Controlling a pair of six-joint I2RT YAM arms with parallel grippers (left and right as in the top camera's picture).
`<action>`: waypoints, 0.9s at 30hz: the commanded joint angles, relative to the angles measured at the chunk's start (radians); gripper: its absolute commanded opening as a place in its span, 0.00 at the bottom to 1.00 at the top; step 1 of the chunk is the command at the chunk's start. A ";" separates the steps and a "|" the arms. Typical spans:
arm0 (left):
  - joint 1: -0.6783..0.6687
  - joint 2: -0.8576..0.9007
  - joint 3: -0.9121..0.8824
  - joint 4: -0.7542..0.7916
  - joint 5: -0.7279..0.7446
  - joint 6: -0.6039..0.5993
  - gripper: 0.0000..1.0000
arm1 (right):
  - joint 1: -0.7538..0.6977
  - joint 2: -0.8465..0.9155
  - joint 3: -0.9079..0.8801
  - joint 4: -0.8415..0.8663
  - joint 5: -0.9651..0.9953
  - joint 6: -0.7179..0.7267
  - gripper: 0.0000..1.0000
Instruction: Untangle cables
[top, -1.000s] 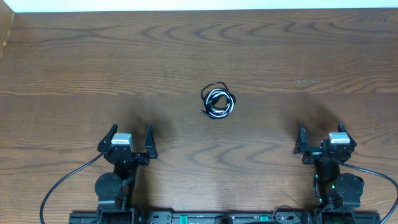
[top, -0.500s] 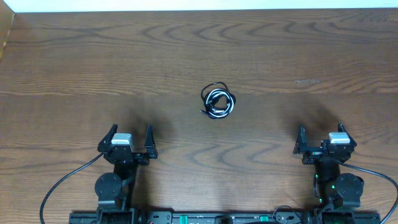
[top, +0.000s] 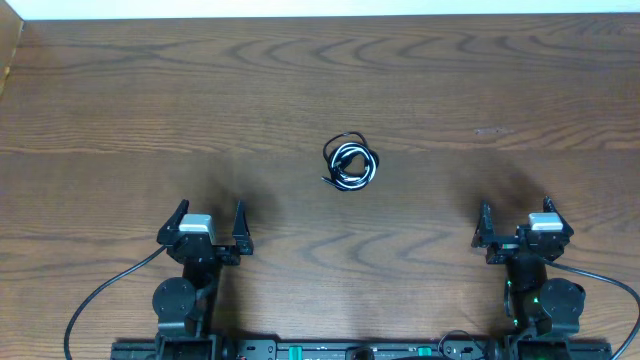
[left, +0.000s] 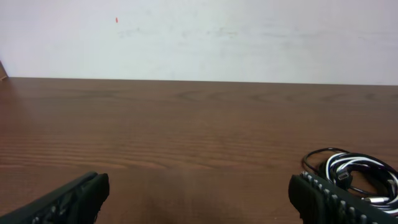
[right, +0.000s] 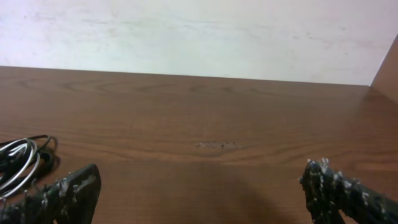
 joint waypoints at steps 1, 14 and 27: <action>-0.003 -0.007 -0.015 -0.037 0.006 0.014 0.98 | -0.007 -0.003 -0.003 -0.003 0.011 -0.008 0.99; -0.003 -0.007 -0.015 -0.037 0.006 0.014 0.97 | -0.007 -0.003 -0.003 0.000 0.018 -0.014 0.99; -0.003 -0.006 -0.015 0.000 0.005 0.019 0.98 | -0.003 -0.003 -0.003 0.294 -0.401 0.172 0.99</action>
